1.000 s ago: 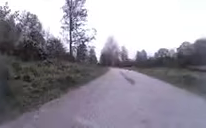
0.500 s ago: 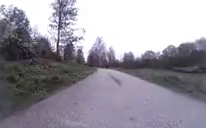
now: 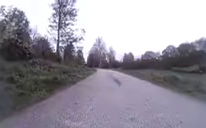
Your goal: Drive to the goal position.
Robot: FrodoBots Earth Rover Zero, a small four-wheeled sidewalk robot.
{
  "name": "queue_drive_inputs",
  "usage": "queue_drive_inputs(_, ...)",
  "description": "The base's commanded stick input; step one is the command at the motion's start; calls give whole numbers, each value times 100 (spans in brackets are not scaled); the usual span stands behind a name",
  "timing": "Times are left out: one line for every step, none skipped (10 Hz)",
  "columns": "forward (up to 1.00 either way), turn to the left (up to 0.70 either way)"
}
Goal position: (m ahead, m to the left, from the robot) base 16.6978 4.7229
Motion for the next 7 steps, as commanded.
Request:
queue_drive_inputs(100, 0)
queue_drive_inputs(100, 0)
queue_drive_inputs(100, 0)
queue_drive_inputs(100, 0)
queue_drive_inputs(100, 0)
queue_drive_inputs(100, 0)
queue_drive_inputs(100, 0)
